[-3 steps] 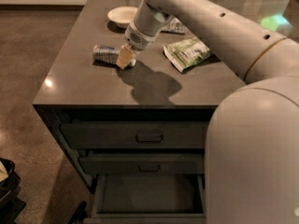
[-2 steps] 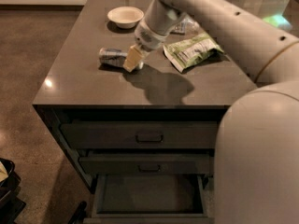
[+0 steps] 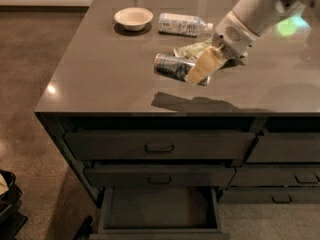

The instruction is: Place redbull can into bottom drawer

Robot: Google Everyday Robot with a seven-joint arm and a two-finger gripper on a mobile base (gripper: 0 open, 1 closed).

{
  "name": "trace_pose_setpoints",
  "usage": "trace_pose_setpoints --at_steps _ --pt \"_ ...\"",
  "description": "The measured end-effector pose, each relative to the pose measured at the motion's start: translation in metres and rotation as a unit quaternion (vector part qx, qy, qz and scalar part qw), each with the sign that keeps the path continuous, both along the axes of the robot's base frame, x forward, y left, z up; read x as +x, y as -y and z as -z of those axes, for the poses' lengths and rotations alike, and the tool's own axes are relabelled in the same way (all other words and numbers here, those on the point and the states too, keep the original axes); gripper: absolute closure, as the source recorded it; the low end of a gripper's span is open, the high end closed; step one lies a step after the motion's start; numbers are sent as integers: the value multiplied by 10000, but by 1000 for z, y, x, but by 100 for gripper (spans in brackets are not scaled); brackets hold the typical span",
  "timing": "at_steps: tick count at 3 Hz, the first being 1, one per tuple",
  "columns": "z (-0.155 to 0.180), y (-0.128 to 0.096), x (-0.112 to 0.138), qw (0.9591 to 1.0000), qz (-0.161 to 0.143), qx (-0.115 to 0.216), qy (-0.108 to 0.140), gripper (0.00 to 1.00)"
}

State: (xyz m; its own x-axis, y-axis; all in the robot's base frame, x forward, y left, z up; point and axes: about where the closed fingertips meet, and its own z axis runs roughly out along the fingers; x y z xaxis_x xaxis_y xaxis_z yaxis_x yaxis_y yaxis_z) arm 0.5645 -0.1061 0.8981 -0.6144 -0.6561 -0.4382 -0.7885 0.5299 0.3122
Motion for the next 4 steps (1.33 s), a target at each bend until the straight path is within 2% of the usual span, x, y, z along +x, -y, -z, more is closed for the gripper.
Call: trace_pose_setpoints --at_steps 1,2,3,4 --pt "-8 32 -47 9987 383 249 -218 100" --pt "3 33 -86 9936 835 703 -296 100" --pt "19 35 -92 9924 923 696 -430 100" --pt "10 28 -92 9940 824 664 -282 100"
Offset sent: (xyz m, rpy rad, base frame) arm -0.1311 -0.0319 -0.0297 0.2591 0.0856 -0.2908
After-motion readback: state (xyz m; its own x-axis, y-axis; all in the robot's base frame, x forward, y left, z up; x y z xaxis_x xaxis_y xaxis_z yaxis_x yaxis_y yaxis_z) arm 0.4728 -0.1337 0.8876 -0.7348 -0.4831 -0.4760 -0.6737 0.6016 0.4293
